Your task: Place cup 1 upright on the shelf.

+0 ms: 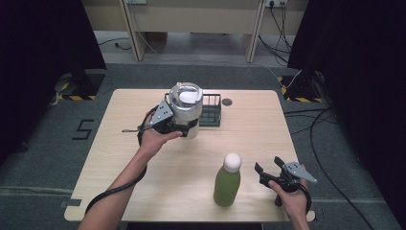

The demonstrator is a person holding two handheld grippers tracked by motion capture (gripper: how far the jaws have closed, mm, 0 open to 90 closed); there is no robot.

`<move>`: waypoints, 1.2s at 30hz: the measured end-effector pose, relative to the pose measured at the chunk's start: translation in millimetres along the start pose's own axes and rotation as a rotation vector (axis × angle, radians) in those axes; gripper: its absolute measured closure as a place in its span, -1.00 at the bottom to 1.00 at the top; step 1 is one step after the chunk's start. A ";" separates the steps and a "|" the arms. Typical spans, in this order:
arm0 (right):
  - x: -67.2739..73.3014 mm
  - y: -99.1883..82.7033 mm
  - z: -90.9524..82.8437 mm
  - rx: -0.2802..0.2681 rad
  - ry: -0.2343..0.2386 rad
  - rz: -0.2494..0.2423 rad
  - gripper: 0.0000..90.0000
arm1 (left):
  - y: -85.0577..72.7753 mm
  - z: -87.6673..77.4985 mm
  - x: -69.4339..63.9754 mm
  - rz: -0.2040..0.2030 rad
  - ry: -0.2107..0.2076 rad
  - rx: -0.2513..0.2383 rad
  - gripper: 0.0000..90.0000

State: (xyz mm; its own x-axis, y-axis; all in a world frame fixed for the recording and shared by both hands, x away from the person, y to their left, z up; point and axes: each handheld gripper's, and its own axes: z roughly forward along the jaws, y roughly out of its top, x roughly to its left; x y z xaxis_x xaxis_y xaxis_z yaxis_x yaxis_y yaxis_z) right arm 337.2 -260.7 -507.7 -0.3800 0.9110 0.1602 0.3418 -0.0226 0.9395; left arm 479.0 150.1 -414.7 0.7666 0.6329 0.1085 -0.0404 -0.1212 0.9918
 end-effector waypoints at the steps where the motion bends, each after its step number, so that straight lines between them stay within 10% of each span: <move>1: 0.2 -0.2 0.5 -0.001 0.001 0.000 -0.73 | 4.2 0.5 4.7 0.006 0.011 -0.001 -0.79; 36: -2.3 -2.7 1.8 0.006 0.001 0.013 -0.73 | 52.3 31.1 64.3 -0.001 0.145 -0.048 -0.79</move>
State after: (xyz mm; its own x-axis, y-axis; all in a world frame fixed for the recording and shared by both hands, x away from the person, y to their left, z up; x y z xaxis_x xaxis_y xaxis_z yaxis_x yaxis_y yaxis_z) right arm 338.7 -261.9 -511.1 -0.3764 0.9102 0.1730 0.3524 -0.0320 0.9353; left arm 546.1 160.7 -357.9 0.6663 0.7371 0.1126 -0.0728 -0.0860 0.9936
